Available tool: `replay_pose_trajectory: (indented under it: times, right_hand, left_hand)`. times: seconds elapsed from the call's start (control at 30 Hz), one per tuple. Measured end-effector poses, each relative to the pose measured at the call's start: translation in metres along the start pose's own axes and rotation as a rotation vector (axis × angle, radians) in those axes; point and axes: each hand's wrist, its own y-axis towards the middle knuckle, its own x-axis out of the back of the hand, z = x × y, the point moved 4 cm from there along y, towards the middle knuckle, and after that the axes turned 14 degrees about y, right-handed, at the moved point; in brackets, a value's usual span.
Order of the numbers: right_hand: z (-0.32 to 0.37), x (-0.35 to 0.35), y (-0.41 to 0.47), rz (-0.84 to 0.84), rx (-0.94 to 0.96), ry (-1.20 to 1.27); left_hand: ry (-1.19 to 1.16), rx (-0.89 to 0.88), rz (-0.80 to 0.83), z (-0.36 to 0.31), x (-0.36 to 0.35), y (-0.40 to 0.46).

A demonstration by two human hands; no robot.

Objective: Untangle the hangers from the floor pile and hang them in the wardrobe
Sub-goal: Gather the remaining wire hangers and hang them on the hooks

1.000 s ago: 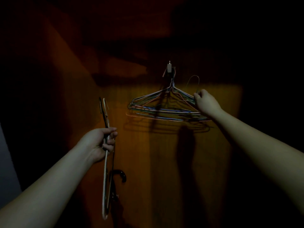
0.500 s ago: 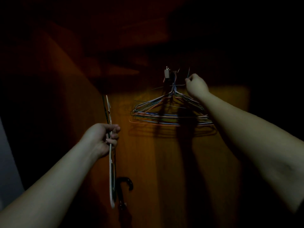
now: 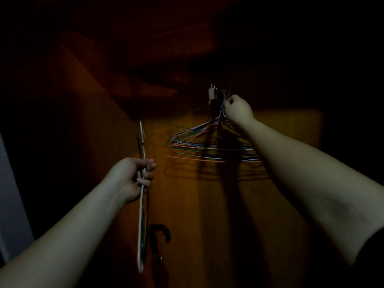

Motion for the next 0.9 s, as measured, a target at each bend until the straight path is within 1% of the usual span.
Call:
replay_pose_trajectory:
  times: [0.07,0.17,0.43,0.9]
  right_hand:
    - [0.000,-0.005,-0.002,0.032,0.001,-0.001]
    - [-0.006,-0.014,-0.007,0.061,-0.004,-0.086]
    - [-0.023,-0.025,-0.018,0.033,-0.024,-0.110]
    - [-0.025,-0.018,-0.009,-0.013,-0.090,-0.290]
  left_hand:
    - [-0.003,0.002,0.011,0.000,0.000,-0.001]
    - [0.004,0.007,0.029,0.002,-0.001,-0.003]
    - [0.037,0.010,0.057,0.006,0.003,-0.010]
    - [0.054,0.039,0.066,0.011,0.013,-0.015]
